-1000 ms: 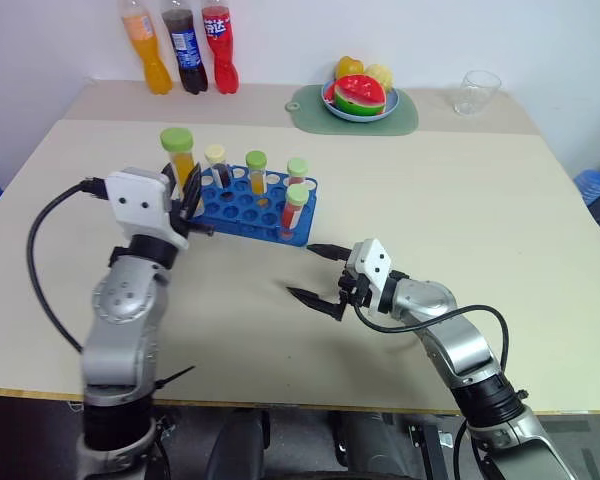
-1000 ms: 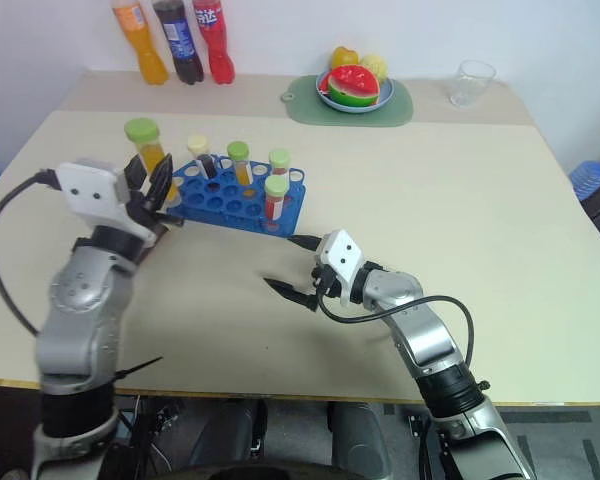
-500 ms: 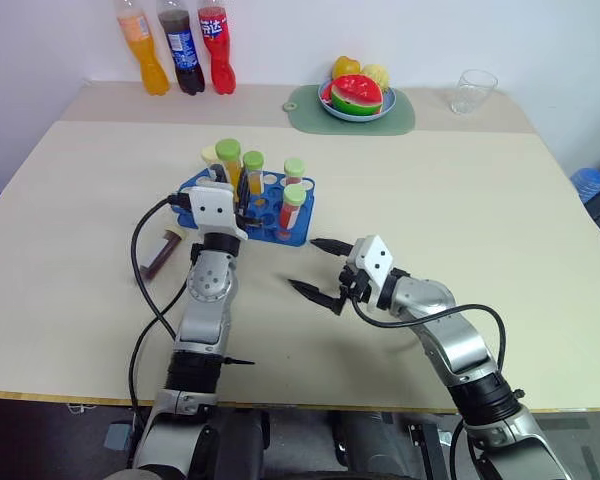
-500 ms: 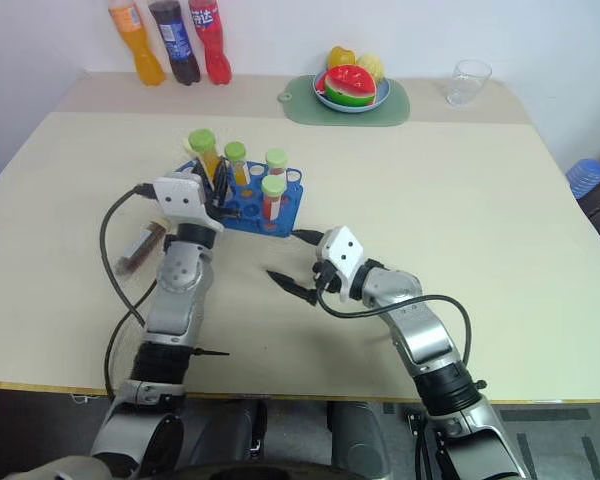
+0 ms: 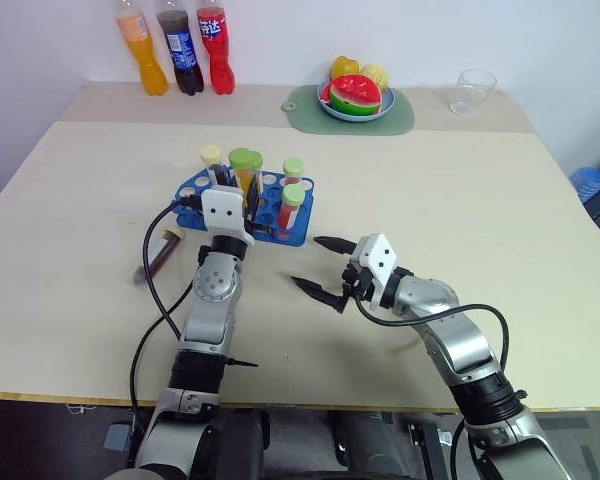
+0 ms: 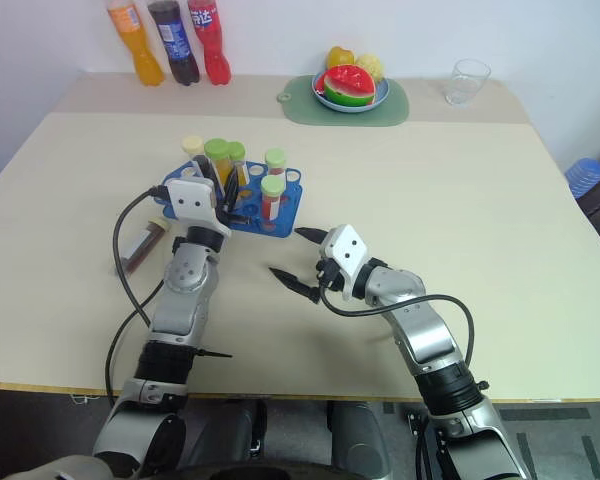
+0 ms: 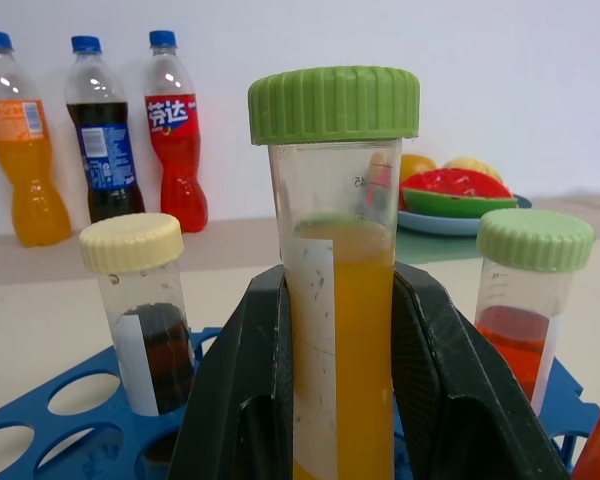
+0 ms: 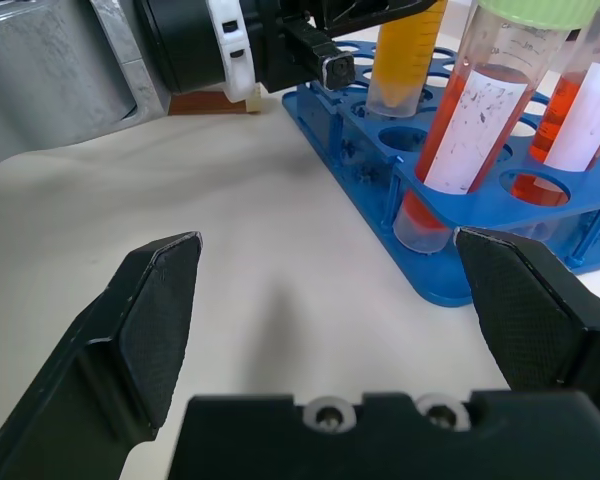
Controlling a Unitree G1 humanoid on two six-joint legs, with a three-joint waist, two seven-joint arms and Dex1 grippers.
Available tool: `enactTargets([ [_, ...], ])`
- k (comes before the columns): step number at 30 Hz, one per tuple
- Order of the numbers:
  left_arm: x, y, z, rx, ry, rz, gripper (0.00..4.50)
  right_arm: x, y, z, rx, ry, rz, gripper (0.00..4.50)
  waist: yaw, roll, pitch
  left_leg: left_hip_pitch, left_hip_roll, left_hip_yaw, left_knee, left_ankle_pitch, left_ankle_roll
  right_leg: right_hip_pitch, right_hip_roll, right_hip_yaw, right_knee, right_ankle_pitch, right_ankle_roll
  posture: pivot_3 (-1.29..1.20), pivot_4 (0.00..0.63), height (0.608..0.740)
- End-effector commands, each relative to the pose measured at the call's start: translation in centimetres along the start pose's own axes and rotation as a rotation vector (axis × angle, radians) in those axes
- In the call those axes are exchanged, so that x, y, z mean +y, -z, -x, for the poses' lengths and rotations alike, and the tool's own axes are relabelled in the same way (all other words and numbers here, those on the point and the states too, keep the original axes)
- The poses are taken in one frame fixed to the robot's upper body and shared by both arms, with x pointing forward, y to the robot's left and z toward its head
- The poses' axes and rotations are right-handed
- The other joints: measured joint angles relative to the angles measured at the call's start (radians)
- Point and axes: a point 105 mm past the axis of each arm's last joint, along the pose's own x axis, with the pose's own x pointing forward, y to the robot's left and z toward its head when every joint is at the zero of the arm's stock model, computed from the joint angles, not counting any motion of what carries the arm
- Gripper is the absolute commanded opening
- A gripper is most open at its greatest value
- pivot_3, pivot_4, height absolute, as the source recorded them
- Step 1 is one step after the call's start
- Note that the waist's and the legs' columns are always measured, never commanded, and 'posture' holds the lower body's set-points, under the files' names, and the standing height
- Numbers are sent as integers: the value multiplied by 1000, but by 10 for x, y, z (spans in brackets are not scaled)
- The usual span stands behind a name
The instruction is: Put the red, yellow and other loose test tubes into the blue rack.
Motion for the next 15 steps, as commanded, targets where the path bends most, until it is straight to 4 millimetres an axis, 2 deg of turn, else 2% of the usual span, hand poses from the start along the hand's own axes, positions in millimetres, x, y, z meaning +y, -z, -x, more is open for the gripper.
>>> enactTargets([
  [1, -2, -3, 1, -3, 1, -6, 727, -1, -15, 0, -53, -4, 32, 4500, 0, 0, 0, 0, 0, 0, 0, 0, 0, 0, 0, 0, 0, 0, 0, 0, 150, 734],
  [8, -3, 4, 2, 35, 0, -5, 727, 0, -15, -1, -53, -15, 27, 4500, 0, 0, 0, 0, 0, 0, 0, 0, 0, 0, 0, 0, 0, 0, 0, 0, 150, 734],
  [15, -3, -2, 4, 24, -3, -15, 727, 2, -14, -2, -53, -19, 24, 4500, -1, 0, 0, 1, 0, 0, 0, 0, 0, 1, 0, 0, 0, 0, 0, 0, 150, 734],
])
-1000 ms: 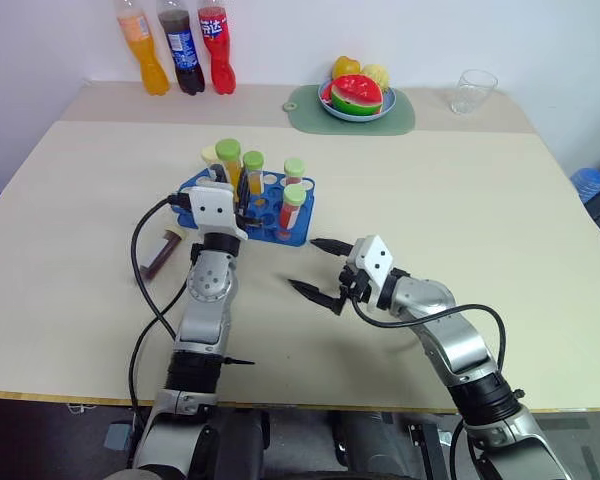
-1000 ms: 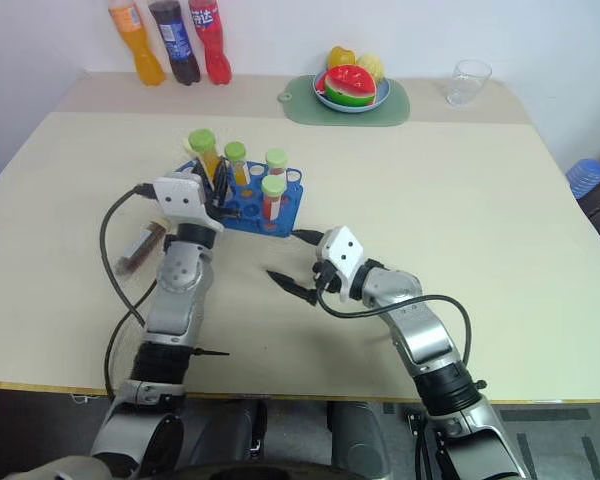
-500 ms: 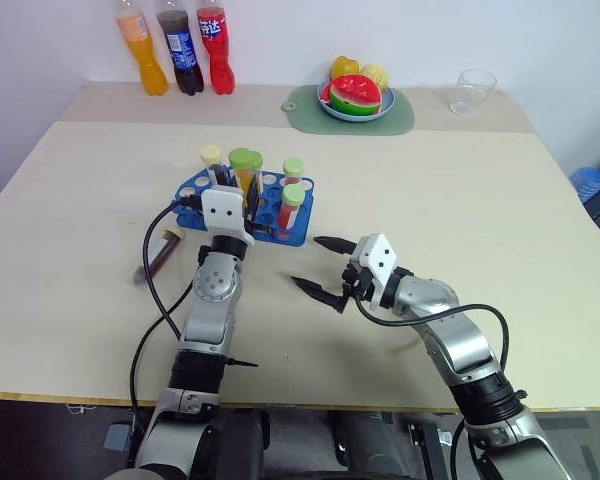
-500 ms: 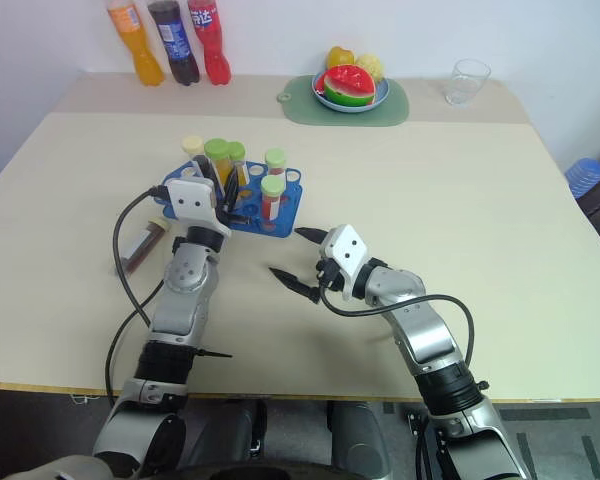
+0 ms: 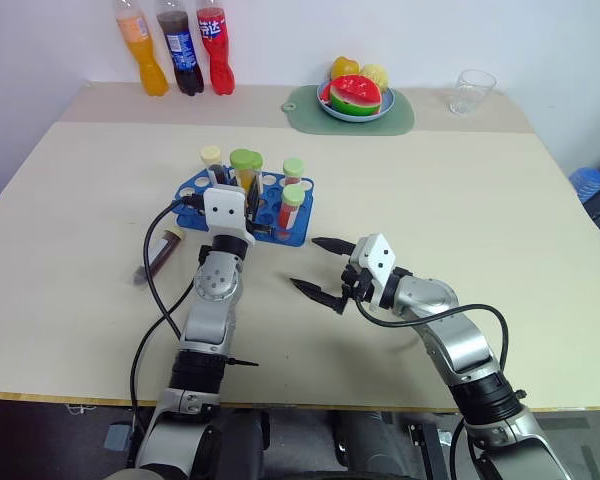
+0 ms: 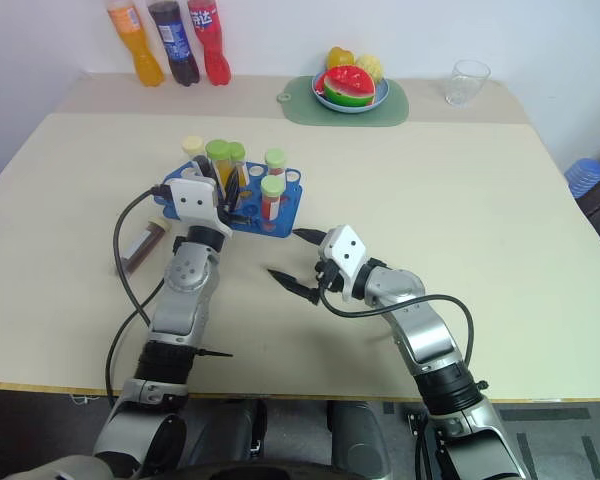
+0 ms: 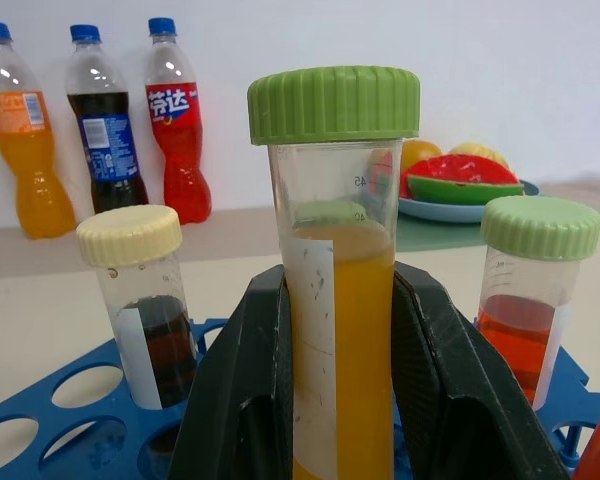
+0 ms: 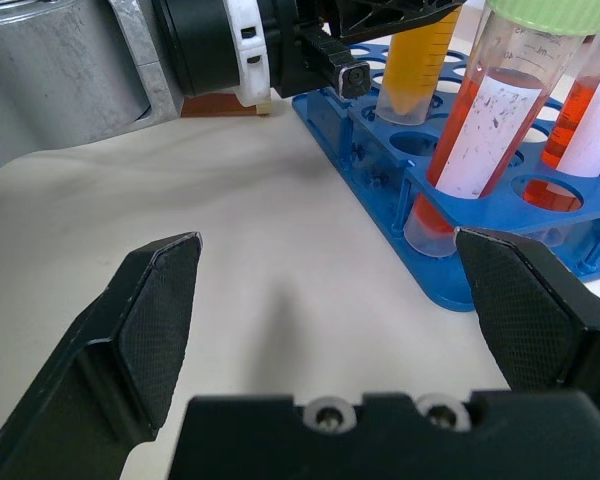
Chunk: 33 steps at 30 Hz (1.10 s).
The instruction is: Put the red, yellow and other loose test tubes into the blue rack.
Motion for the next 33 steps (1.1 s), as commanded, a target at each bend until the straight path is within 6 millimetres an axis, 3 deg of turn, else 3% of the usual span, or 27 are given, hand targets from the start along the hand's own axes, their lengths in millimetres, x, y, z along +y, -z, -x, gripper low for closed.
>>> enactTargets([
  [1, -3, -2, 5, 0, 3, -8, 727, 0, -13, -1, -49, -3, 24, 4500, 0, 0, 0, 0, 0, 0, 0, 0, 0, 0, 0, 0, 0, 0, 0, 0, 150, 734],
  [29, 1, 4, -2, 5, -17, -27, 727, 1, -14, -2, -48, -5, 11, 4500, 1, 0, 0, 0, 0, 0, 0, 0, 0, 0, 0, 0, 0, 0, 0, 0, 150, 734],
  [33, 8, -10, 3, -49, -31, 30, 2683, -2, -17, 0, -58, 6, 24, 4500, -1, 0, 0, 0, 0, 0, 0, 0, 0, 0, 0, 0, 0, 0, 0, 0, 150, 734],
])
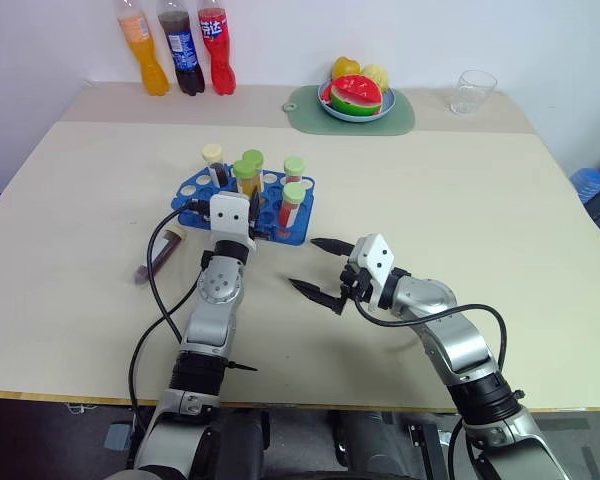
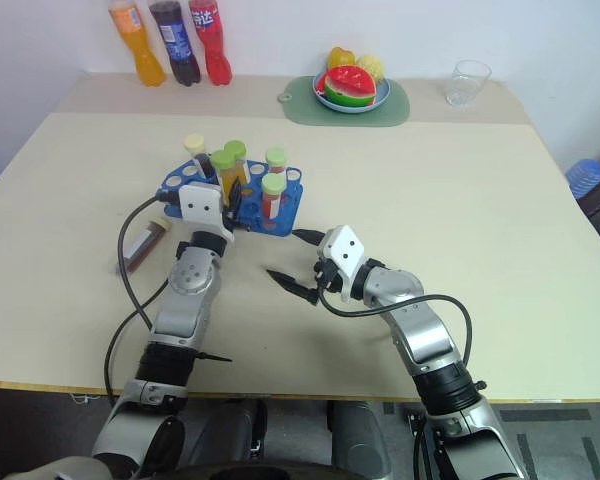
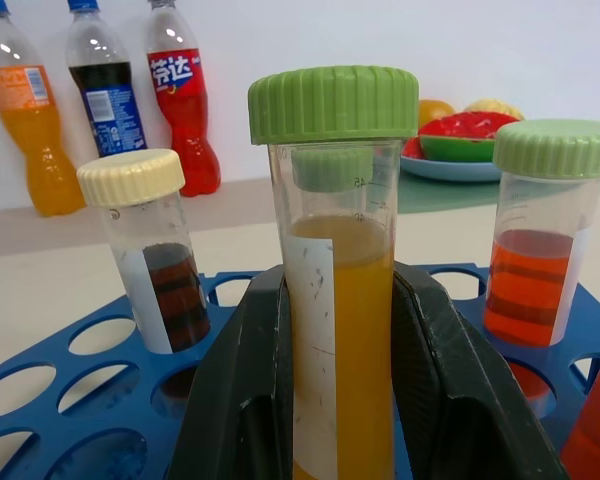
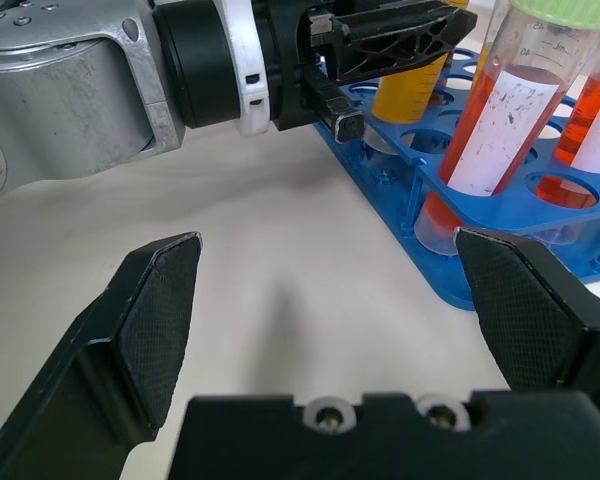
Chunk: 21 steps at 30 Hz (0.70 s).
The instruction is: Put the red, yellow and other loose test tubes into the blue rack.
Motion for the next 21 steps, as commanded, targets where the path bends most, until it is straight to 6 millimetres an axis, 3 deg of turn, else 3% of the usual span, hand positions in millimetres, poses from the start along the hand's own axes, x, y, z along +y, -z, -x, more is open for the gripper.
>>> enactTargets([
  [1, 8, -31, 2, -121, -17, 64, 3121, -3, -18, 2, -61, 8, 39, 4500, -3, 0, 0, 0, 0, 0, 0, 0, 0, 0, 0, 0, 0, 0, 0, 0, 150, 734],
  [2, 15, -43, 4, -159, -21, 86, 3568, -4, -21, 3, -67, 11, 43, 4500, -2, 0, 0, 0, 0, 0, 0, 0, 0, 0, 0, 0, 0, 0, 0, 0, 150, 734],
  [6, 62, -88, 11, -239, -44, 95, 3568, -11, -32, 10, -84, 20, 69, 4500, -7, 0, 0, 0, 1, 0, 0, 0, 0, 0, 0, 0, 0, 0, 0, 0, 150, 734],
  [8, 84, -98, 11, -179, -13, 58, 3568, -14, -36, 14, -85, 20, 83, 4500, -7, 0, 0, 0, 1, 0, 0, 0, 0, 0, 1, 0, 1, 0, 0, 0, 150, 734],
  [11, 127, -82, 13, 164, 78, -106, 4450, -20, -43, 21, -80, 14, 112, 4500, -11, 1, 1, 2, 1, -1, -1, 0, 0, 0, 2, 0, 2, 0, 0, 0, 150, 734],
  [15, 163, -63, 25, 532, 93, -222, 4450, -25, -48, 22, -79, -2, 136, 4500, -15, 1, 1, 3, 0, 0, -2, 0, 1, 2, 1, 0, 0, -1, 0, 0, 150, 734],
  [18, 168, -44, 41, 869, 218, -186, 4450, -20, -52, 20, -77, -63, 153, 4500, -11, 0, 2, 2, 1, -1, -2, 0, 1, 2, 2, 0, 0, -1, 0, 0, 150, 734],
  [21, 174, -30, 44, 1068, 241, -189, 4450, -4, -56, 21, -62, -193, 148, 4500, -10, 1, 2, 2, 1, 0, -2, 0, 1, 1, 2, 0, 0, -1, 0, 0, 150, 734],
])
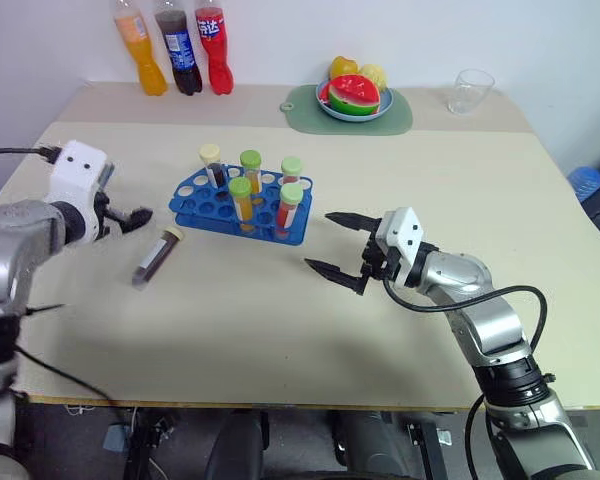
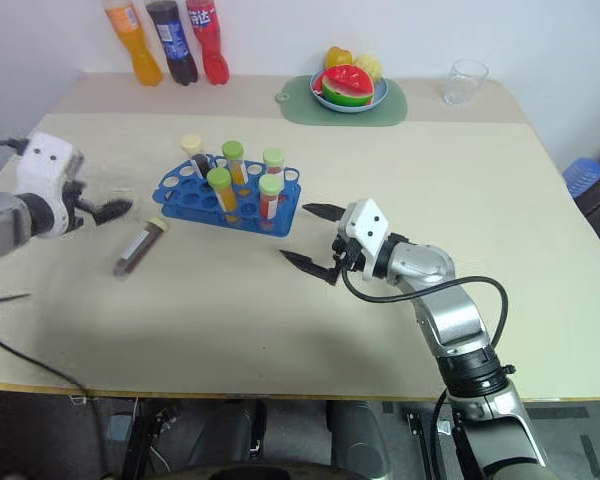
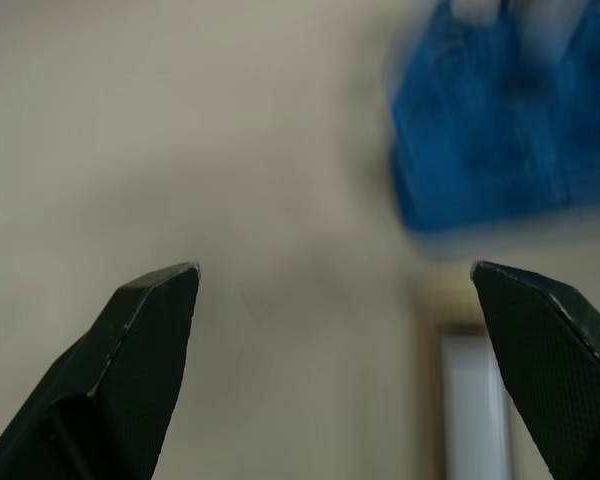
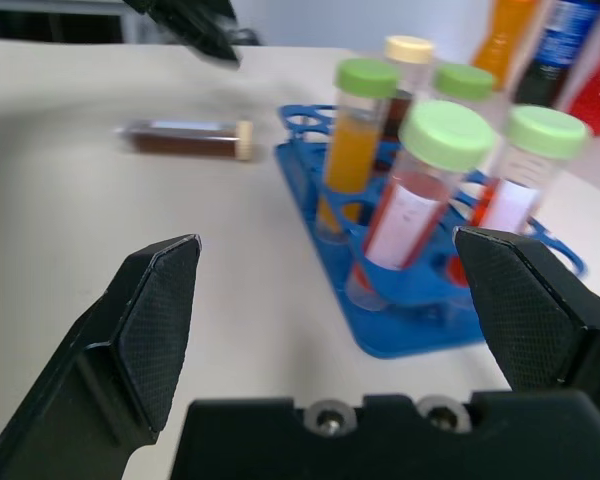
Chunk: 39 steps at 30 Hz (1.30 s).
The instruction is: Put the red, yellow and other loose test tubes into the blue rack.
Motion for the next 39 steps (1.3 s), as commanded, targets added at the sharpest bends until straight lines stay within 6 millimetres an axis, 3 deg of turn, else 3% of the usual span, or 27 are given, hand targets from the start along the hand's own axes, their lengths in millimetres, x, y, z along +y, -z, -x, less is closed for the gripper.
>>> enactTargets([
  [1, -3, 10, -11, 174, 73, 18, 4450, 18, -19, 0, -32, -157, 18, 4500, 6, 0, 0, 0, 0, 0, 0, 0, 0, 0, 0, 0, 0, 0, 0, 0, 150, 734],
  [5, -24, 9, -31, 271, 193, 15, 4450, 25, -27, -1, -38, -203, 42, 4500, 5, 0, 0, 0, 0, 0, 0, 0, 0, 0, 0, 0, 1, 0, -1, 0, 150, 734],
  [8, -29, 18, -44, 347, 207, -7, 4450, 25, -28, -2, -39, -186, 46, 4500, 3, 0, 0, -1, 0, 0, 1, 0, 0, 0, 0, 0, 0, 0, -1, 0, 150, 734],
  [11, -30, 20, -52, 371, 208, -3, 3584, 29, -26, -2, -35, -171, 44, 4500, 3, 0, 0, -1, 0, 0, 0, 0, 0, -1, 0, 0, 1, 0, -1, 0, 150, 734],
  [16, -18, 20, -51, 363, 173, -9, 1124, 38, -23, 0, -30, -160, 26, 4500, 4, 0, 0, -1, 0, 0, 1, 0, 0, -1, 0, 0, 1, -1, -1, 0, 150, 734],
  [17, -13, 21, -50, 360, 153, -4, 806, 39, -23, 0, -30, -159, 22, 4500, 4, 0, 0, -1, 0, 0, 1, 0, 0, -1, 0, 0, 1, -1, -1, 0, 150, 734],
  [18, -7, 21, -48, 355, 126, 2, 784, 40, -23, 0, -29, -157, 19, 4500, 4, 0, 0, -1, 0, 0, 1, 0, 0, -1, 0, 0, 1, -1, -1, 0, 150, 734],
  [21, 24, 16, -40, 268, -25, 10, 784, 39, -22, 0, -26, -143, 13, 4500, -3, 0, 0, -1, 0, 0, 1, 0, 0, -2, 0, 0, 2, -1, -1, 0, 150, 734],
  [23, 43, 1, -33, 96, -134, 28, 784, 39, -20, 0, -23, -137, 10, 4500, -10, 0, 0, -2, 1, -1, 1, 0, 0, -2, 0, 0, 2, -1, -1, 0, 150, 734],
  [26, 65, -45, -5, -363, -449, -8, 784, 37, -15, 0, -14, -120, -7, 4500, -11, 0, 0, -4, 1, -1, 1, 0, 0, -4, -2, 0, 3, 0, -1, 0, 150, 734],
  [29, 39, -67, 17, -742, -470, 271, 784, 34, -9, -3, -14, -93, -30, 4500, 17, -2, -1, -9, 0, -1, 4, 0, 0, -8, -5, -1, 2, 0, 0, 0, 150, 734],
  [32, -2, -80, 25, -949, -441, 268, 784, 30, -4, -7, -20, -65, -37, 4500, 25, -4, -2, -10, -3, 0, 5, 0, -1, -8, -9, -2, 2, 1, 1, 0, 150, 734],
  [34, -54, -91, 17, -1087, -385, 193, 784, 27, -2, -11, -27, -46, -39, 4500, 29, -4, -3, -10, -4, 2, 4, 0, 0, -8, -10, -2, 1, 1, 1, 0, 150, 734],
  [35, -70, -94, 15, -1123, -362, 175, 784, 27, -2, -12, -30, -42, -38, 4500, 35, -4, -3, -10, -5, 2, 4, 0, -1, -8, -10, -2, 1, 1, 1, 0, 150, 734],
  [39, -90, -84, -7, -1120, -429, 145, 784, 25, -2, -14, -37, -30, -32, 4500, 31, -4, -3, -9, -5, 2, 5, 0, 0, -7, -9, -2, 1, 1, 1, 0, 150, 734],
])
